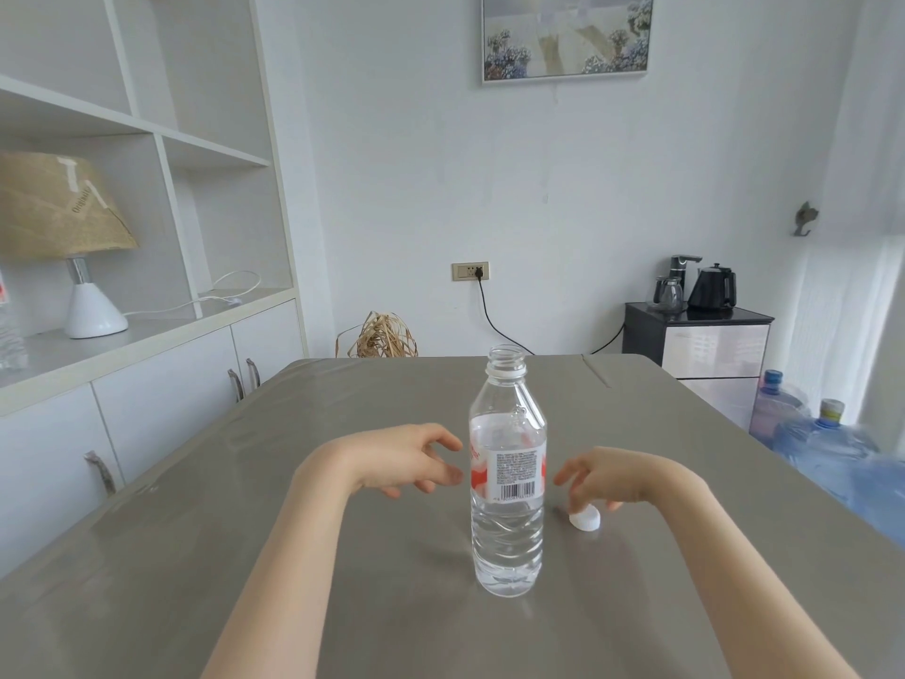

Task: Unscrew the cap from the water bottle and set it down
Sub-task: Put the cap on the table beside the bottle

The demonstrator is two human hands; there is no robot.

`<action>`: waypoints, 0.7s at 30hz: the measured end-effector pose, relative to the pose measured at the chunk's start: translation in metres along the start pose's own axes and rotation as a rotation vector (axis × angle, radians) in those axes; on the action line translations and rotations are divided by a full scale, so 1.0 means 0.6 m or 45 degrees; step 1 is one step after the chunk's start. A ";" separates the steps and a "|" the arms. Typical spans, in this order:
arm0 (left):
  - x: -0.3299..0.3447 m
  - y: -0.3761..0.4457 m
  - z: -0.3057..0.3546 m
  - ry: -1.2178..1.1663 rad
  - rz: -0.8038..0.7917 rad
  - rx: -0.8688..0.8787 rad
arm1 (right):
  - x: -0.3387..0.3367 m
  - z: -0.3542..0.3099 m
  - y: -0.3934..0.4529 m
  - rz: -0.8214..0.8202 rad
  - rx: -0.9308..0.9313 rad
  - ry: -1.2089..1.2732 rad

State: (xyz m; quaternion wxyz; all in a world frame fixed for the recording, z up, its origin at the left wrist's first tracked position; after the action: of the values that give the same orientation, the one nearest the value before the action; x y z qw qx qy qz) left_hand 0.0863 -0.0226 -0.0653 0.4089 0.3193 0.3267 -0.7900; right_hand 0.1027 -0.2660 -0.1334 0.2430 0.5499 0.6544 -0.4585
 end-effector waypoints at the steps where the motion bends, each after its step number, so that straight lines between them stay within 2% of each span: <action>1: -0.004 -0.002 0.002 -0.004 0.014 0.013 | -0.008 -0.007 -0.006 0.022 -0.033 0.027; 10: -0.054 -0.050 0.020 -0.118 0.143 0.180 | -0.092 -0.089 -0.101 0.248 -0.388 0.227; 14: -0.088 -0.089 0.038 -0.250 0.288 0.333 | -0.128 -0.129 -0.161 0.383 -0.590 0.394; 21: -0.129 -0.166 0.083 -0.431 0.495 0.653 | -0.160 -0.185 -0.266 0.477 -0.952 0.564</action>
State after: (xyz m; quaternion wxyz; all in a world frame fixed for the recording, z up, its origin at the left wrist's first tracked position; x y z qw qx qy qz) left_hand 0.0248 0.0174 0.0489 0.5065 0.3324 -0.0213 -0.7953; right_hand -0.0006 -0.2131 0.0500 0.3576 0.6178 0.7003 -0.0113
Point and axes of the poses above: each hand's wrist, its own y-axis towards the middle knuckle, its own x-axis out of the palm, z = x × y, the point moved 7 cm from there along y, towards the middle knuckle, and after that the axes turned 1 degree about x, right-handed, at the moved point
